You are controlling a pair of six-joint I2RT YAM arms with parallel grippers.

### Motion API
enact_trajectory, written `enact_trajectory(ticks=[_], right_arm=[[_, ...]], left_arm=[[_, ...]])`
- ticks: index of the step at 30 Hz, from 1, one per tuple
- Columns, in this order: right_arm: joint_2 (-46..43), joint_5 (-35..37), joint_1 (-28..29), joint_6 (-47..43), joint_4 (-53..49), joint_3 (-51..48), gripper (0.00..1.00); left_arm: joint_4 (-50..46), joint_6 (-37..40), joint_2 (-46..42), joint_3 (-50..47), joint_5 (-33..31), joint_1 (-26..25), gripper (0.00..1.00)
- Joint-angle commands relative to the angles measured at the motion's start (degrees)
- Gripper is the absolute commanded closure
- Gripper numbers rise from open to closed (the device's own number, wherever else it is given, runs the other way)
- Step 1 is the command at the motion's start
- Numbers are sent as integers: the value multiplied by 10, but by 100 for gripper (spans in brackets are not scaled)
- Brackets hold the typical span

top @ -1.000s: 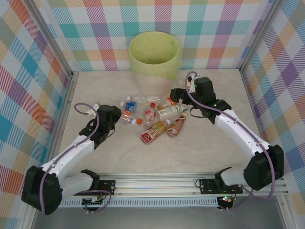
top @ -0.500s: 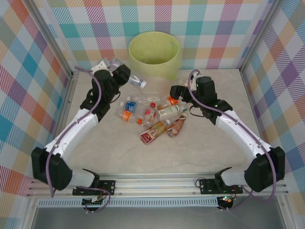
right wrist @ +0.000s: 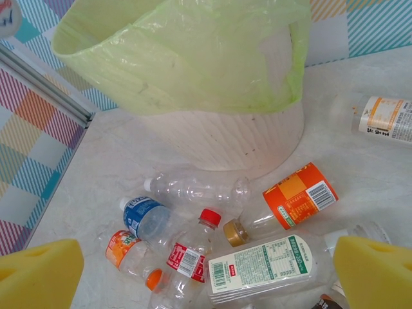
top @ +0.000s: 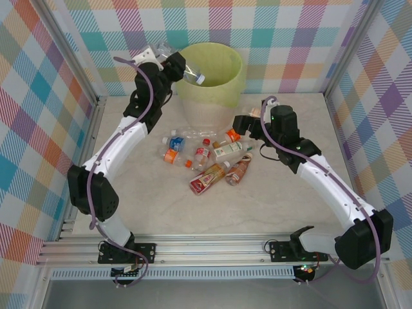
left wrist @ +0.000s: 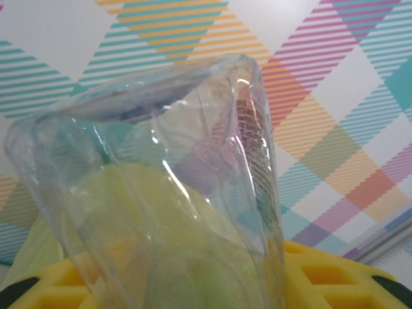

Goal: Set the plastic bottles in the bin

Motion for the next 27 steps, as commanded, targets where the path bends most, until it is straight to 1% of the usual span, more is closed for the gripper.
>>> enact_trajectory(ticks=[1, 4, 7, 13, 21, 27], right_arm=[[-9, -1, -2, 11, 19, -9, 0], [-10, -2, -2, 13, 18, -9, 0], [-15, 1, -2, 11, 16, -10, 0], [-19, 5, -2, 8, 12, -12, 0], [-21, 9, -1, 3, 10, -16, 0], [-21, 9, -2, 1, 9, -17, 0]], left_arm=[[42, 14, 40, 32, -44, 5, 52], [39, 17, 66, 52, -70, 5, 52], [22, 23, 89, 77, -81, 6, 51], [-55, 29, 143, 151, -61, 6, 49], [-164, 31, 180, 227, -75, 6, 29], [-199, 31, 186, 253, -74, 6, 16]])
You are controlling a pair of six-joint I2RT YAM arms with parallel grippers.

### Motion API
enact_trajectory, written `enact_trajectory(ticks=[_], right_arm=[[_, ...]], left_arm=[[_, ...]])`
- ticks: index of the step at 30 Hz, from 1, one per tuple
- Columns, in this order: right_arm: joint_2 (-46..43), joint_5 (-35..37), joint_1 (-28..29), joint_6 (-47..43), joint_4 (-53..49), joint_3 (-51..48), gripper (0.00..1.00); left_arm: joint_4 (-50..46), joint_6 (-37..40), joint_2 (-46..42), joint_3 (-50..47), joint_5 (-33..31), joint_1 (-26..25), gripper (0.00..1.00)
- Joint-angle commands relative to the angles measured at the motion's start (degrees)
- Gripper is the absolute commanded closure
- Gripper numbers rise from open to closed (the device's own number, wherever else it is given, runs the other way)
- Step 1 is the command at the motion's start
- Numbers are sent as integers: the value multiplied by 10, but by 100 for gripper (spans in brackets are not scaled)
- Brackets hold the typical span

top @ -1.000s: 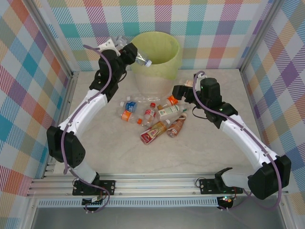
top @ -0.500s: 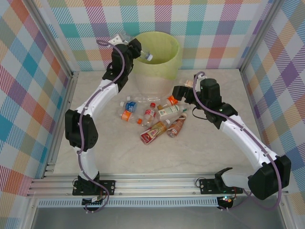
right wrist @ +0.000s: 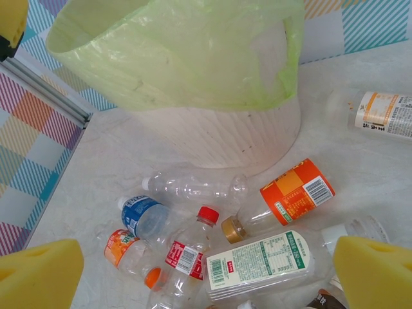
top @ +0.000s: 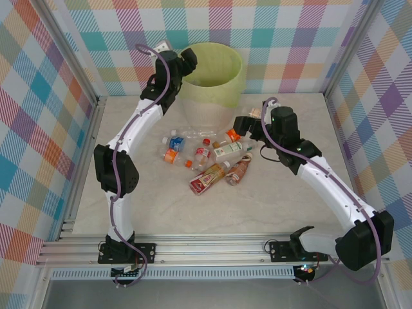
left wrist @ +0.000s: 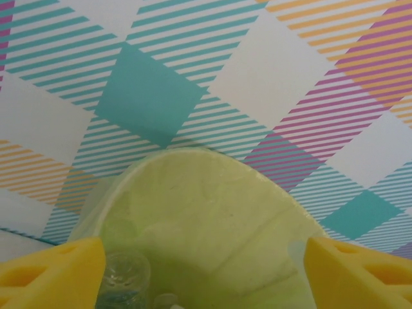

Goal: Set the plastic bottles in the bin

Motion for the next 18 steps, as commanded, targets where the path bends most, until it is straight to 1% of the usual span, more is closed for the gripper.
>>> enact_trajectory(ticks=[1, 6, 7, 10, 13, 18], right_arm=[[-13, 4, -2, -5, 8, -8, 0], [-14, 7, -2, -6, 5, -11, 0], [-15, 7, -2, -6, 5, -13, 0], [-14, 9, -2, -3, 6, -20, 0], [-9, 8, -2, 3, 5, -28, 0], [0, 9, -2, 27, 1, -46, 0]], left_arm=[[-36, 2, 3, 30, -6, 6, 14], [-100, 19, -2, 61, 14, 6, 6], [-124, 22, -8, 58, 15, 6, 4], [-135, 32, -31, 31, 15, 6, 0], [-112, 38, -68, -30, 12, 6, 0], [-34, 38, -146, -153, 18, 6, 0]])
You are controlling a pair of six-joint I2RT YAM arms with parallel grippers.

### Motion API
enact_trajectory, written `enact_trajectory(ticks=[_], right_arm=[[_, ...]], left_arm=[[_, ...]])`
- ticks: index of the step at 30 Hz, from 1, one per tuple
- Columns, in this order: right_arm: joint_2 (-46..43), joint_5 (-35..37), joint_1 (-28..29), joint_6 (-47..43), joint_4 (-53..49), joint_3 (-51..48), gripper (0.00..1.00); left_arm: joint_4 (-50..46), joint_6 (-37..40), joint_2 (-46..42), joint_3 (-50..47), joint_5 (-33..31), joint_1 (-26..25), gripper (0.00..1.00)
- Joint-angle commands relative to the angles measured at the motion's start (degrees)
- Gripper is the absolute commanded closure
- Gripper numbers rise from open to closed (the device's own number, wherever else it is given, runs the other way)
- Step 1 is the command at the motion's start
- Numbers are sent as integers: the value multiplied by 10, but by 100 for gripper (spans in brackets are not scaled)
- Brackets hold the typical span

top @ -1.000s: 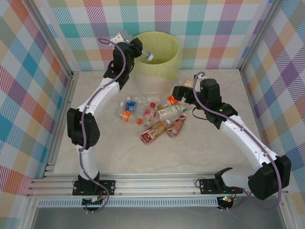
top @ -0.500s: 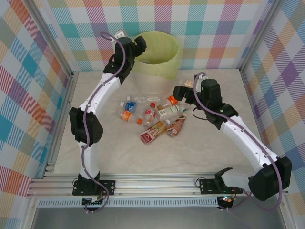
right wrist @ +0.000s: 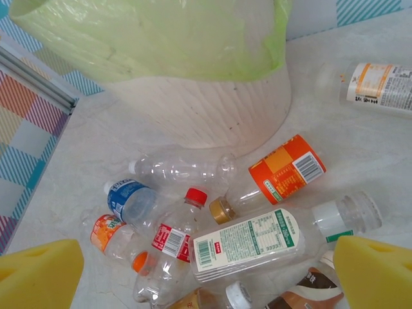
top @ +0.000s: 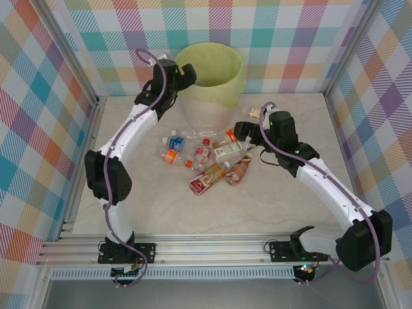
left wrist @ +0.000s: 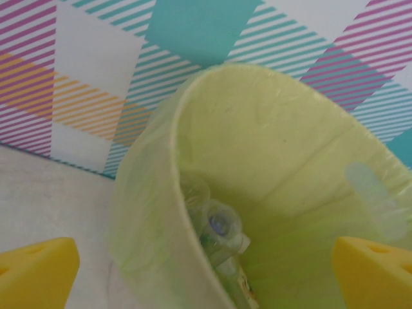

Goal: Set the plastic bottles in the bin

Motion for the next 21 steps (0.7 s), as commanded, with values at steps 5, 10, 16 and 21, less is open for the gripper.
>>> enact_trajectory(ticks=[5, 10, 16, 21], right_arm=[[25, 28, -1, 44, -36, -15, 0], [64, 88, -1, 101, -115, -10, 0], [82, 69, -1, 151, -94, -63, 0], [98, 2, 0, 189, -46, -105, 4]], left_arm=[[101, 21, -114, -128, 51, 6, 0], [134, 7, -173, -228, 64, 6, 0], [165, -9, -245, -353, 95, 7, 0], [176, -28, -297, -454, 95, 7, 0]])
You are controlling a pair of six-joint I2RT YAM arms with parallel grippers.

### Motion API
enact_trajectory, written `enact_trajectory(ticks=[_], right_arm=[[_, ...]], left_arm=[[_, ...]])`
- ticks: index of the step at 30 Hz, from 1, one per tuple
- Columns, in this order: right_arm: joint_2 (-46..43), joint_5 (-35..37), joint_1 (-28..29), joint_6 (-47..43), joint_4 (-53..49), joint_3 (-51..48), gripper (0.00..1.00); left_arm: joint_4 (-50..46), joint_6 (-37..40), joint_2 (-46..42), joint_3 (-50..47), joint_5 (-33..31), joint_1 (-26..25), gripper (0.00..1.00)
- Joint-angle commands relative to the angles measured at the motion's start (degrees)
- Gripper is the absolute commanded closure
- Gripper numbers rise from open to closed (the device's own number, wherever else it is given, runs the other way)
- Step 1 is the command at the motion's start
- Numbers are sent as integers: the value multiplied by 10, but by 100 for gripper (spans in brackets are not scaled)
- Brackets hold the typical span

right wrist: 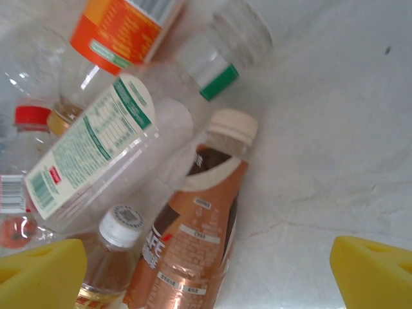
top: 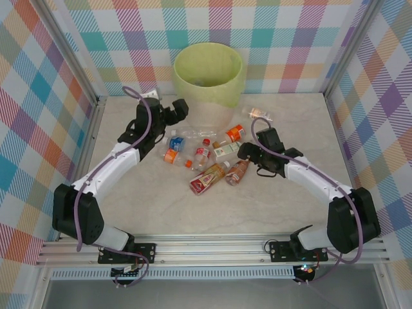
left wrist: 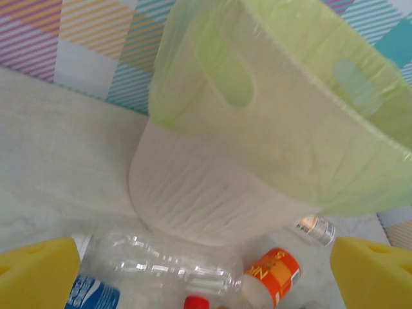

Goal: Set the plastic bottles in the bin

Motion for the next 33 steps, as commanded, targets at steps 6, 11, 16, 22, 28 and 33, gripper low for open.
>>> enact_trajectory(ticks=[6, 11, 16, 22, 28, 33], right_arm=[[45, -103, 9, 100, 80, -43, 7], [70, -93, 30, 145, 106, -59, 7], [75, -50, 53, 193, 130, -78, 10], [78, 9, 79, 240, 143, -103, 18], [93, 23, 84, 248, 150, -108, 25], [81, 43, 85, 214, 159, -117, 36]], left_arm=[[28, -26, -88, -148, -9, 8, 0], [13, -37, -129, -213, -21, 10, 0], [2, -58, -165, -260, -23, 14, 0], [6, -78, -175, -291, -25, 23, 0], [32, -89, -163, -300, -8, 31, 0], [38, -89, -157, -306, 4, 33, 0]])
